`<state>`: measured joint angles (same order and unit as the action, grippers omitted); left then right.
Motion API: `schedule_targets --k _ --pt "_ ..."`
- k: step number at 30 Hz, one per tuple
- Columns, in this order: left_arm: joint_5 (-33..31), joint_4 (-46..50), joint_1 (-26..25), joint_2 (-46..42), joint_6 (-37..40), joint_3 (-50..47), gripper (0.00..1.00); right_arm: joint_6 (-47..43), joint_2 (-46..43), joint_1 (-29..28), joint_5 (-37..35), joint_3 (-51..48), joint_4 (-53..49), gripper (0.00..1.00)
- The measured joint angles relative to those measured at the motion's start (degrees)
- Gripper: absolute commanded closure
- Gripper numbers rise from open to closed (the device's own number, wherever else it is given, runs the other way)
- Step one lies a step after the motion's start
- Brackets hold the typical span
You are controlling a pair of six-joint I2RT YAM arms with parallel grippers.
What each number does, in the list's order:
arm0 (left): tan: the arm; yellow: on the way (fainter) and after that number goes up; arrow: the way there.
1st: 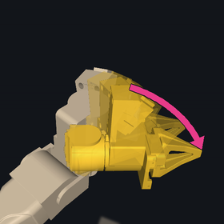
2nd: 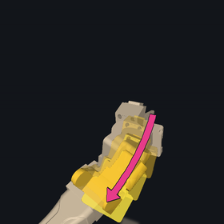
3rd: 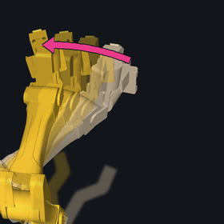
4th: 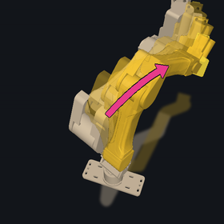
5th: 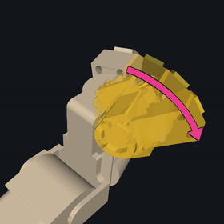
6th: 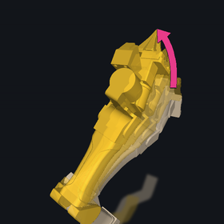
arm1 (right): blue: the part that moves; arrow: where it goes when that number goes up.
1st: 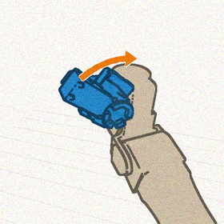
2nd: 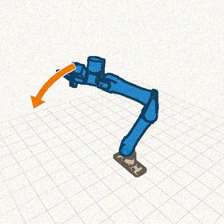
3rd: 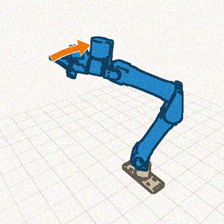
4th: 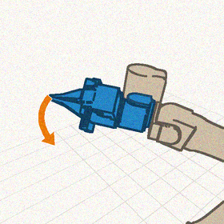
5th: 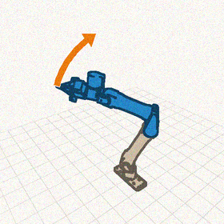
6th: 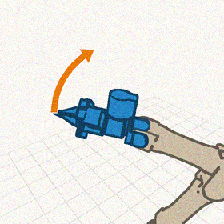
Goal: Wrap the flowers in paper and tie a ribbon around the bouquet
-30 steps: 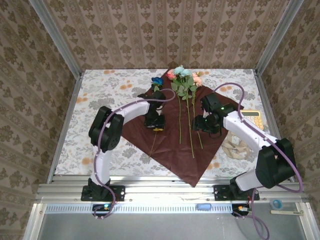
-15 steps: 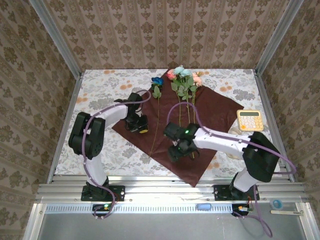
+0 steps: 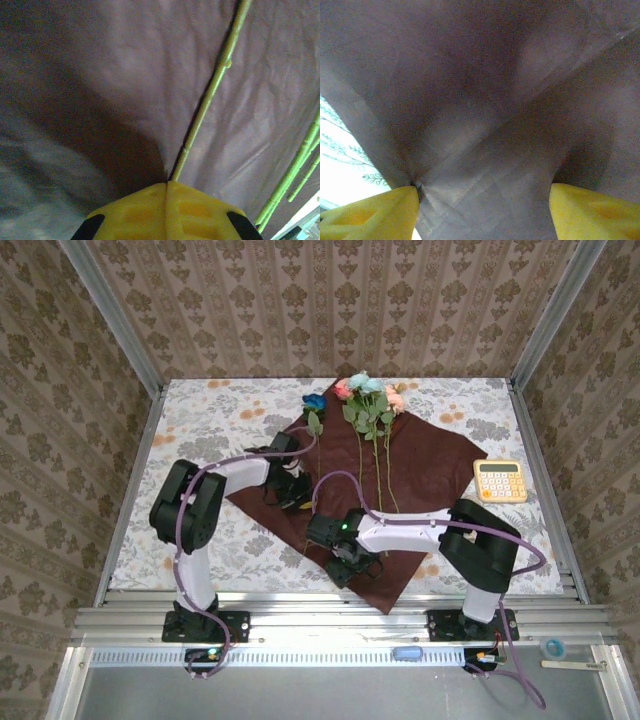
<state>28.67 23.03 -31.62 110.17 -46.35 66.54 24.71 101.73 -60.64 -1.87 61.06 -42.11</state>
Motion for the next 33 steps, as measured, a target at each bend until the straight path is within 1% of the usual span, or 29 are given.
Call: schedule_targets --k 5,8,12,15,18,19,23,26,29,32,33 --pt "0.44 -0.79 -2.12 1.03 -0.83 1.01 0.91 1.97 -1.73 0.76 1.27 -1.53 1.84 0.32" --pt "-0.74 -0.66 -1.97 0.04 -1.25 0.07 0.88 3.21 -4.37 2.16 2.36 -2.49 2.51 0.35" --pt "-1.86 -1.16 1.42 -6.01 -2.21 -5.92 0.87 5.2 -10.25 5.99 2.73 -2.08 3.26 0.35" --pt "-2.14 -1.2 5.25 -10.43 -2.4 -8.11 0.9 6.88 -10.23 9.29 2.05 1.88 2.86 0.38" --pt "-2.01 -2.6 8.46 -11.56 -2.6 -8.81 0.92 8.68 -3.96 11.8 -0.87 11.39 1.11 0.39" --pt "-1.97 -3.23 9.4 -11.52 -2.73 -9.4 0.93 9.11 -0.61 12.46 -2.47 15.67 0.39 0.4" --pt "-1.86 -3.41 10.71 -10.27 -2.84 -10.99 0.94 10.97 12.11 14.86 -7.58 30.36 -1.01 0.41" --pt "-1.9 -3.37 10.78 -9.11 -2.97 -11.19 0.95 11.61 19.37 16.65 -10.58 37.86 -2.1 0.42" --pt "-1.9 -3.34 10.78 -8.94 -2.97 -11.67 0.96 11.52 24.26 18.32 -12.92 42.93 -2.43 0.43" --pt "-1.84 -3.37 10.88 -8.92 -2.97 -12.24 0.96 11.23 28.63 19.87 -14.4 48.15 -2.93 0.45" --pt "-1.75 -3.39 10.99 -8.92 -2.97 -12.26 0.96 11.13 29.86 20.28 -14.67 49.7 -2.97 0.48"
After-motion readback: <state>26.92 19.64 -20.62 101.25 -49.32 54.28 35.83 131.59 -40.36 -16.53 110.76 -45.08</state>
